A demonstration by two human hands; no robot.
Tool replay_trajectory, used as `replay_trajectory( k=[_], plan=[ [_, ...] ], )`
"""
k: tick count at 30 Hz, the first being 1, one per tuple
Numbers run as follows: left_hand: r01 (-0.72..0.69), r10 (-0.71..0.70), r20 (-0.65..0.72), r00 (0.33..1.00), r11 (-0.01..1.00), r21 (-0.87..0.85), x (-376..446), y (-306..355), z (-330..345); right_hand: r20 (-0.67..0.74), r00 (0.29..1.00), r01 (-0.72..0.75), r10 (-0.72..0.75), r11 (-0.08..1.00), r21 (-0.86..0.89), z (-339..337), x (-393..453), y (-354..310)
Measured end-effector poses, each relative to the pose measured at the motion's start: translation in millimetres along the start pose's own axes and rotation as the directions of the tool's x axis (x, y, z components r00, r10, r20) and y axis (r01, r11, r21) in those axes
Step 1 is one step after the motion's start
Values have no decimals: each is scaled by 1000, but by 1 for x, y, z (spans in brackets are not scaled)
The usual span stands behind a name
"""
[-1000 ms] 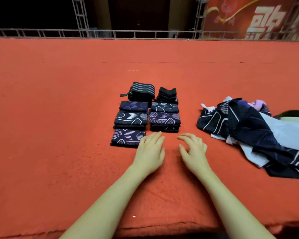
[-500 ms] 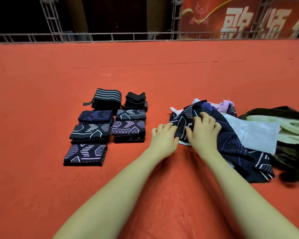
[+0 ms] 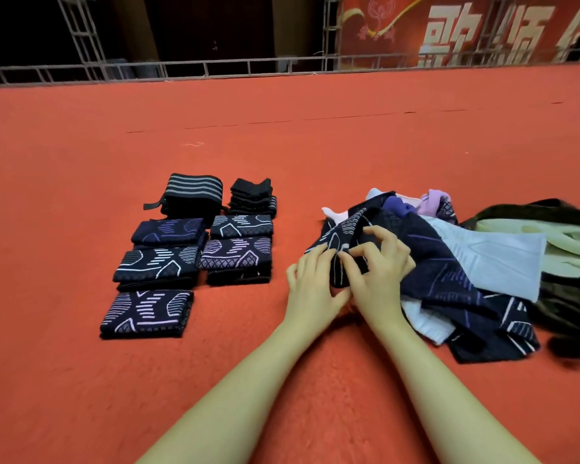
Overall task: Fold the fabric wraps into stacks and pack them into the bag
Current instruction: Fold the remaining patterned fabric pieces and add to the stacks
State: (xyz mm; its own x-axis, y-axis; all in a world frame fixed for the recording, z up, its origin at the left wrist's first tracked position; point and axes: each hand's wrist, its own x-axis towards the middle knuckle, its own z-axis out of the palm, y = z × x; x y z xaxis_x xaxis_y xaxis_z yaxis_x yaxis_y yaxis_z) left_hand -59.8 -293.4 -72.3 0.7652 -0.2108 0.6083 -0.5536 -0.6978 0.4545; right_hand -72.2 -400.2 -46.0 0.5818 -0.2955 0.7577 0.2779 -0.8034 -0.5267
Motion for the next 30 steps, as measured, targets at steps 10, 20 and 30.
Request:
replay_trajectory(
  k=[10,20,30],
  plan=[
    [-294,320,-218,922,945,144,-40,-11,-71,64,994,-98,89,981,166,-18,-37,-53],
    [-382,454,-112,884,839,387,-98,-73,-167,361,880,378,-309,915,-140,-23,-71,-90],
    [-358,271,304,913,890,282,-159,-85,-190,620,733,414,-281,907,-79,-33,-126,-98]
  ],
)
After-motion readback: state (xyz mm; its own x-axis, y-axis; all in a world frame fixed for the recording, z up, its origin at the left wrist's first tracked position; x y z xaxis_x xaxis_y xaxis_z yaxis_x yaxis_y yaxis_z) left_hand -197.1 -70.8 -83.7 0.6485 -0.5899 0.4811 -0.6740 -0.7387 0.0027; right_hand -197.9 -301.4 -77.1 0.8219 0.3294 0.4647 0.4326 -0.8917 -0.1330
